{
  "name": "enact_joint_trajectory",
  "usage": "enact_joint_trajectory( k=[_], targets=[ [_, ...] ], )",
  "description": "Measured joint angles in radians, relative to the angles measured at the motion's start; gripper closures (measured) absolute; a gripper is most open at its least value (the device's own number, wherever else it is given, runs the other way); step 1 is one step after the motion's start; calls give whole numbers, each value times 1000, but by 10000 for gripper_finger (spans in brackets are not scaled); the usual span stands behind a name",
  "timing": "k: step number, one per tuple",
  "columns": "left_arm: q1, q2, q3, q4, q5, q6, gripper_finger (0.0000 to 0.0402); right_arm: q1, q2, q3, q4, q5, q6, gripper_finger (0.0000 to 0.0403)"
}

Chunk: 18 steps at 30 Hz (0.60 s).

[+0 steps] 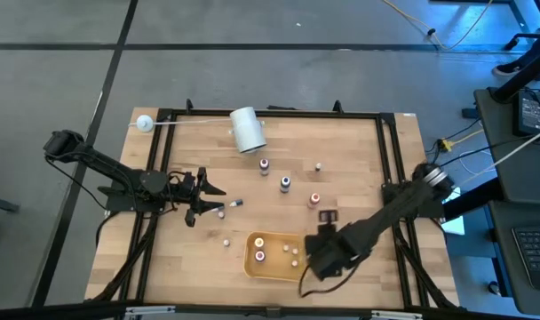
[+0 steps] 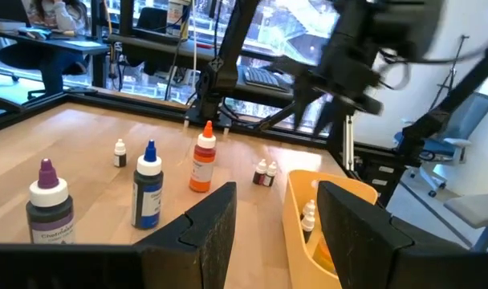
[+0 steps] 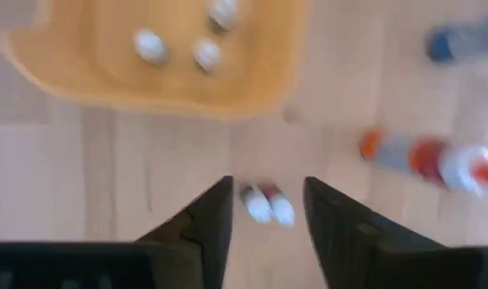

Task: Pick & Place food coloring
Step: Put the right small red food coloring bottle into the yellow bin

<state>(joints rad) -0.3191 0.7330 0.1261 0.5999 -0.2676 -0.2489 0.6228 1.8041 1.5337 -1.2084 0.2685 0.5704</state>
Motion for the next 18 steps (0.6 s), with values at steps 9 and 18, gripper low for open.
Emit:
enact_joint_trajectory(
  k=[9, 18],
  targets=[
    [0, 0, 0, 1, 0, 0, 231, -42, -293, -426, 194, -12, 203, 249],
    [0, 0, 0, -3, 0, 0, 231, -89, -348, -606, 403, -113, 152, 246]
  ],
)
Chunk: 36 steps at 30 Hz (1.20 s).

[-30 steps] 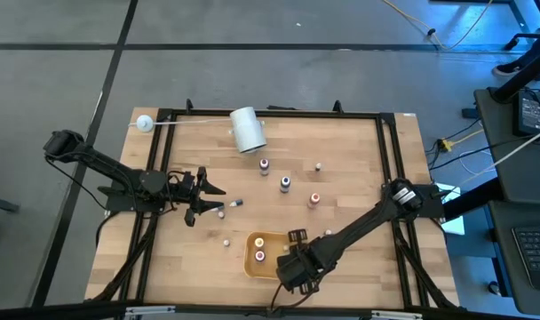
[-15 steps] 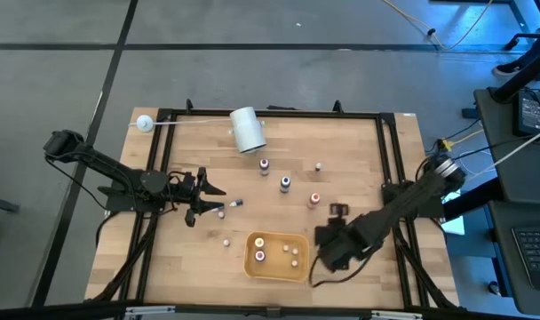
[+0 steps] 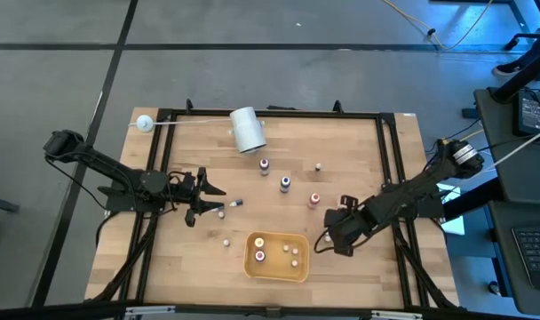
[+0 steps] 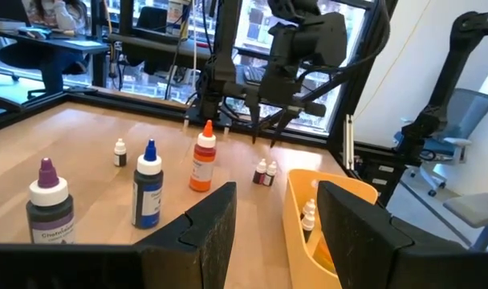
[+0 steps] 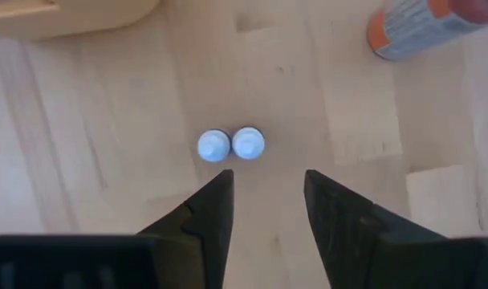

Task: Pick & Place food coloring
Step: Put the right small red food coloring bottle into the yellow bin

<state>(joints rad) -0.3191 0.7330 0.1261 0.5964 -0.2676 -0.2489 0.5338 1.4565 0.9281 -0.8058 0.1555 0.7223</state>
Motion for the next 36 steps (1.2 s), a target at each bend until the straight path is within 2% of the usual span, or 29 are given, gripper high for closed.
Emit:
enact_joint_trajectory(
  k=[10, 20, 36],
  targets=[
    [0, 0, 0, -6, -3, 0, 231, -16, 5, -31, 68, 8, -74, 213],
    [0, 0, 0, -18, -3, 0, 231, -16, 51, -31, 107, 61, -129, 213],
    [0, 0, 0, -24, -3, 0, 231, -16, 178, -31, 137, 1, -133, 219]
  ],
)
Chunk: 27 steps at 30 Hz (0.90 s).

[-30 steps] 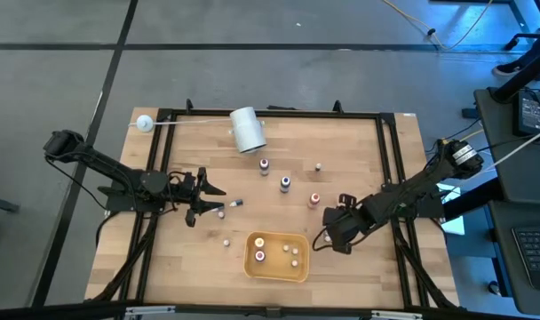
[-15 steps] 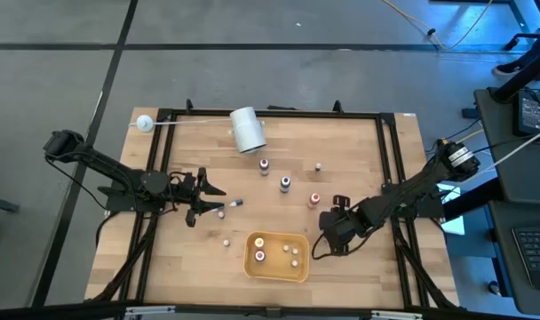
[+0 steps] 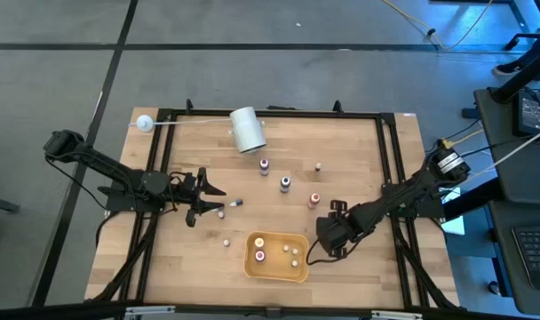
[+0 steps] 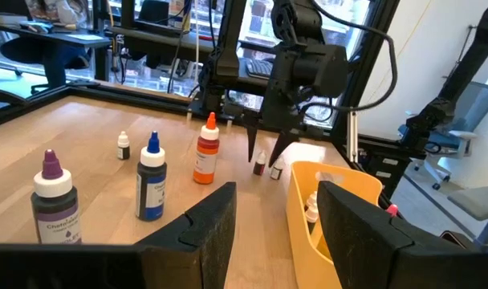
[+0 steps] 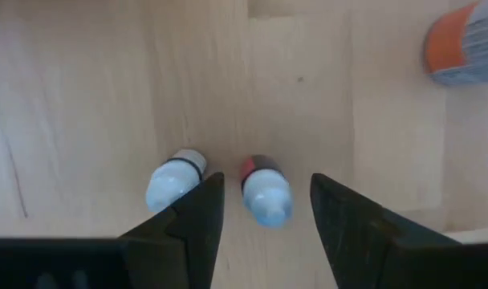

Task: Pick & Place food coloring
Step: Put the right small red food coloring bottle into the yellow bin

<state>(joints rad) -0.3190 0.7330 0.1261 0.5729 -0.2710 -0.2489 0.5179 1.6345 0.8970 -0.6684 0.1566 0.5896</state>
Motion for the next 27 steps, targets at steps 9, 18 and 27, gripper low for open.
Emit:
enact_joint_trajectory(
  k=[9, 18, 27],
  targets=[
    [0, 0, 0, -1, 0, 0, 231, 0, 16, 0, 26, -1, -48, 292],
    [0, 0, 0, -1, 0, 0, 231, -1, 16, 1, 24, -14, -41, 324],
    [0, 0, 0, -1, 0, 0, 231, 0, 17, 230, -273, 33, -38, 324]
  ],
)
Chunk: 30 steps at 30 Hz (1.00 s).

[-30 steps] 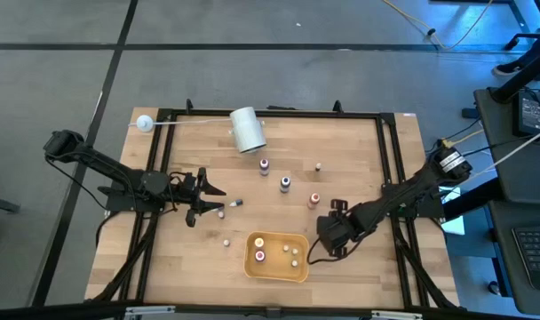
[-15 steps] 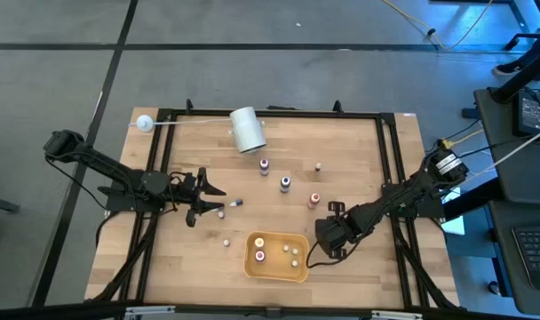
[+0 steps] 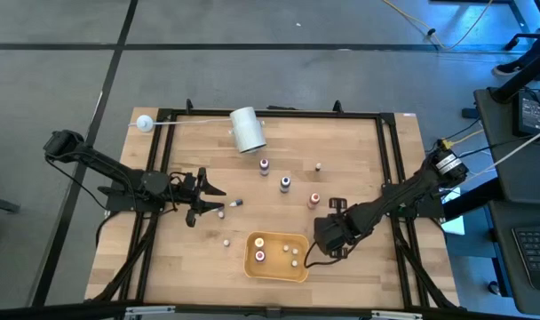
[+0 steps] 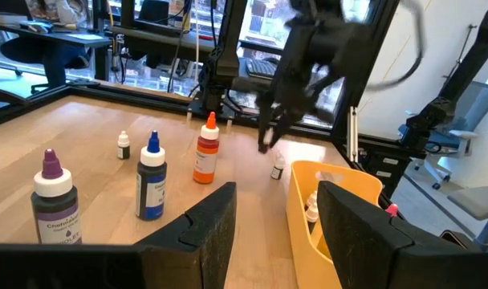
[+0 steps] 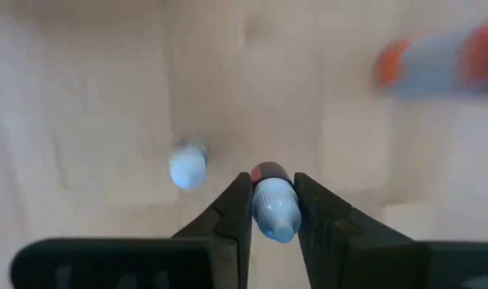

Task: Pick & Place food coloring
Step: Put the right small red food coloring bottle into the yellow bin

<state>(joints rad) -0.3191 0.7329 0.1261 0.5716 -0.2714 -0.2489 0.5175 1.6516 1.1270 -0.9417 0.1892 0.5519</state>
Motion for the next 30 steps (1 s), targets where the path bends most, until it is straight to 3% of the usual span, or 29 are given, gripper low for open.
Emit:
enact_joint_trajectory(
  k=[7, 18, 23, 30],
  targets=[
    [0, 0, 0, 0, 0, 0, 231, 3, 36, 238, 18, 39, -77, 320],
    [0, 0, 0, 0, 1, -2, 231, 5, 319, 560, 17, -42, -253, 318],
    [0, 0, 0, 0, 2, -2, 231, 5, 433, 634, 17, -86, -269, 317],
    [0, 0, 0, -3, 5, -2, 231, 5, 519, 636, 16, -87, -265, 316]
  ],
)
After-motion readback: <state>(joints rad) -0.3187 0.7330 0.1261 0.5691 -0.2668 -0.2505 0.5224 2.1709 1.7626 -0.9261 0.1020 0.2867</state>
